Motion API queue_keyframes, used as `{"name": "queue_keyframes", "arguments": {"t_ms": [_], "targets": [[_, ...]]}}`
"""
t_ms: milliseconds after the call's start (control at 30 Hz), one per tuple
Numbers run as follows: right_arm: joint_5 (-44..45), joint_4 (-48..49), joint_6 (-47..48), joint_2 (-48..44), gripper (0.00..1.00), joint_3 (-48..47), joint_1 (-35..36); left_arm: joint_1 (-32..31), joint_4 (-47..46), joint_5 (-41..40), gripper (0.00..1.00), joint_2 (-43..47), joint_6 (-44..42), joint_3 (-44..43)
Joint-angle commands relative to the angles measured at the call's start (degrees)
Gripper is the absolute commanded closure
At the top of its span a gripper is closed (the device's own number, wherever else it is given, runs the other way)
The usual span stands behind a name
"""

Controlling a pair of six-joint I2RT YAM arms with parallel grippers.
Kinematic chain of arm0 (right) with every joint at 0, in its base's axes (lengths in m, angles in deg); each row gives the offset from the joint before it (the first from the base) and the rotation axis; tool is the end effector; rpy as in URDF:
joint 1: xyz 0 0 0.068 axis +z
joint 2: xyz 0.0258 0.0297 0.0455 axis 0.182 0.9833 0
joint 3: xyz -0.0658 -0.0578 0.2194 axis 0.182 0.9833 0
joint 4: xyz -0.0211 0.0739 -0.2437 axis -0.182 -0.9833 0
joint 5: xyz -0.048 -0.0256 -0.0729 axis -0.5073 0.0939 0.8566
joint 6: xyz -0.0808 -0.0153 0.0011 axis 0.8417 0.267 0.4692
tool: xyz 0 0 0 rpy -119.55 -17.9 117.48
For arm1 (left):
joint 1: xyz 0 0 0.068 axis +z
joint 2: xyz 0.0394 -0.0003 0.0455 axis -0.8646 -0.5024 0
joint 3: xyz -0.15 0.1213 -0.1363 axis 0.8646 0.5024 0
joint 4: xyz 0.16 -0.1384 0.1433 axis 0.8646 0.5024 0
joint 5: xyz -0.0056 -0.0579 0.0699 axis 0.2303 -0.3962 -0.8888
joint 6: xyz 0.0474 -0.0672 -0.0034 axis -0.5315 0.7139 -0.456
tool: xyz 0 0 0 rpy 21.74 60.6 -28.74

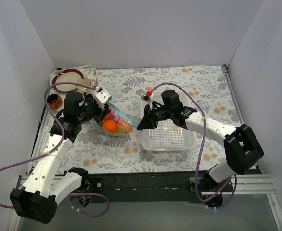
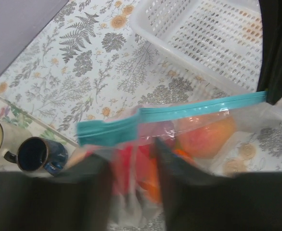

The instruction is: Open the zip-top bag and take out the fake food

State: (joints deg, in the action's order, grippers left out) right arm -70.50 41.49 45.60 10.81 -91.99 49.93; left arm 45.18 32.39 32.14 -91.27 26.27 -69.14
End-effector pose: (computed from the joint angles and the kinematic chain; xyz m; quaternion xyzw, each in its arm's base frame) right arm 0.2411 0.2650 0.2132 -0.3981 0.7038 0.5043 0.3030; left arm 0.2337 -0.0940 0.2908 0.1415 0.8277 -0.3043 0.4498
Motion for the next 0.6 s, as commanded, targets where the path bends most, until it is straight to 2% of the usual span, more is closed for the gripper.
{"name": "queue_keyframes", "arguments": {"t_ms": [0,33,67,167,333,567], "targets": [[8.5,-4.5,4.6,-2.7,0.99,-8.0,0.7,0.3,1.6,4.3,0.02,-0.5,5.4,-8.0],[9.6,-6.4,5.6,-2.6,0.99,-9.3,1.0,0.3,5.6,7.2,0.02,-0.9,5.8,-9.8],[10.3,-8.2,6.4,-2.3,0.99,-10.6,1.2,0.2,7.1,14.2,0.02,-1.5,5.2,-11.4],[11.7,-9.9,8.0,-0.6,0.99,-14.8,1.3,0.3,7.8,22.7,0.02,-2.9,8.0,-16.5],[11.3,-11.1,9.1,1.5,0.99,-19.2,2.9,0.3,2.4,26.7,0.02,-1.9,11.2,-15.8],[10.8,-14.0,12.3,2.1,0.99,-22.3,4.6,0.3,6.1,27.4,0.02,-6.0,-0.7,-12.7]]}}
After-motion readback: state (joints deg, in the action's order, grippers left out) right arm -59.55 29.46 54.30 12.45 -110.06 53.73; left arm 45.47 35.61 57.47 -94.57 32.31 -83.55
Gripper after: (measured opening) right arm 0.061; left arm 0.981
